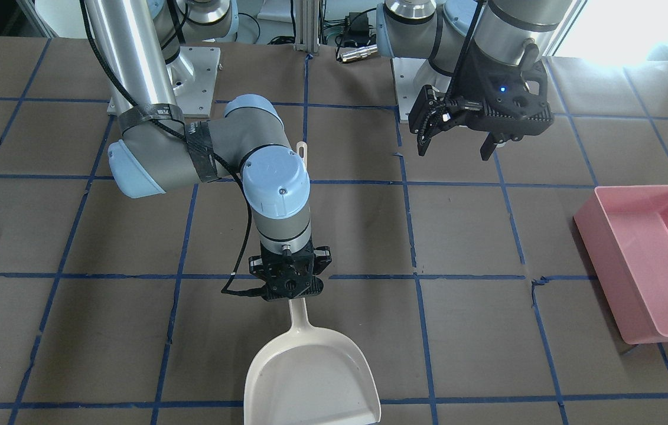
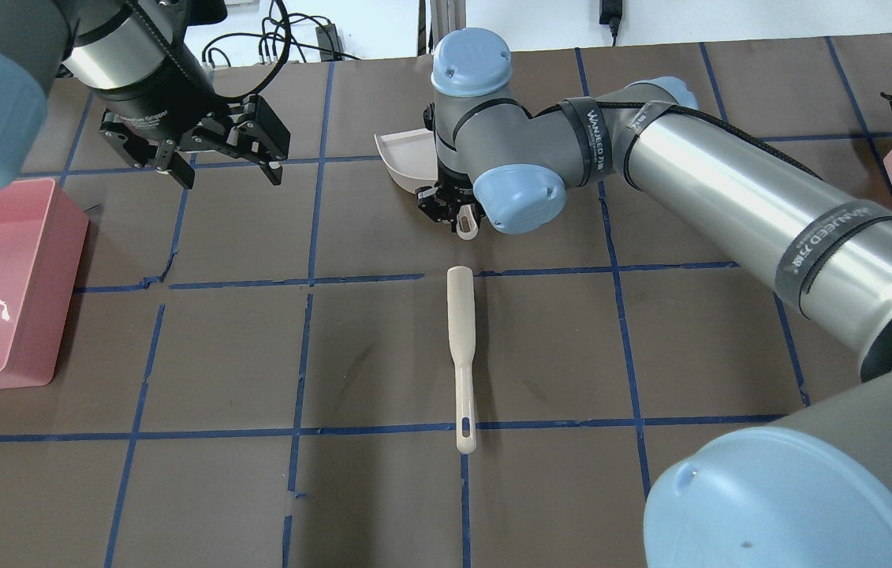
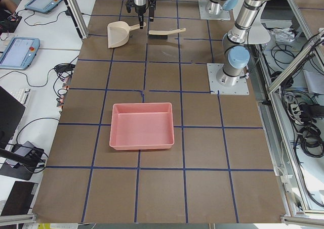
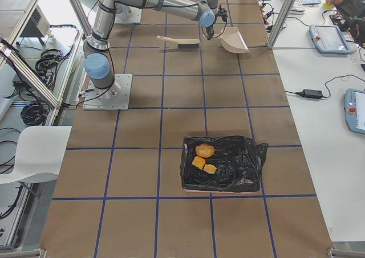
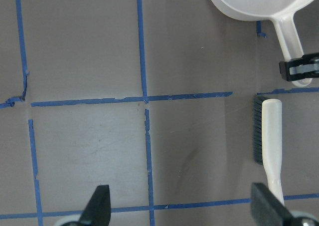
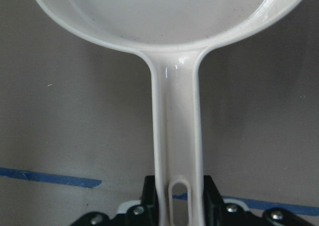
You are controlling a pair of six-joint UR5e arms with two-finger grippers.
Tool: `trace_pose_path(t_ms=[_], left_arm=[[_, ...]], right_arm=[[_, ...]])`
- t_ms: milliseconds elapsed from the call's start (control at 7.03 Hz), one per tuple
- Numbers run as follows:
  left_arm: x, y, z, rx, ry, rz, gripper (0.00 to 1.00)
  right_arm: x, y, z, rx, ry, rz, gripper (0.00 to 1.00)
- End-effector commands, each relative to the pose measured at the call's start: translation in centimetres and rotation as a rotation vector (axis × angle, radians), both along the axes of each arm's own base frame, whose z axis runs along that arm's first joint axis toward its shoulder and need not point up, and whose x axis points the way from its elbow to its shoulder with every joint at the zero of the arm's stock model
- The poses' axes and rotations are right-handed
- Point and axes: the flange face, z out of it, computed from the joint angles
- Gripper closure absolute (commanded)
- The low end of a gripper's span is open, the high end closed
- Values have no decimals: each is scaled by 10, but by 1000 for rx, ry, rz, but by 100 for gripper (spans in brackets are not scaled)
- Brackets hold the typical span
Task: Sweep and dump trash in nearest bin
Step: 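Lower the dustpan onto the table with the right gripper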
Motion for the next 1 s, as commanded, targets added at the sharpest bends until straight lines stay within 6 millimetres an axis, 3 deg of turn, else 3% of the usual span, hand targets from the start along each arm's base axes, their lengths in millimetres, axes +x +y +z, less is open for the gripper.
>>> trace_pose_path(t_ms=[0,142,427,711,854], left_arm=[[0,0,-1,2,-1,-1,0],[0,0,-1,2,-1,-1,0],[1,1,1,-3,-4,-1,0],[1,1,0,-1,-3,1,0],[0,1,0,-1,-1,-1,0]], right_arm=[[-2,-1,1,1,7,-3,43],[-3,-2,1,-3,14,0,25],[-17,-10,8,-6,5,-14,19],[-62,-23,28,22,25,4,16],[-100,-26,51,44,30,-1,15]])
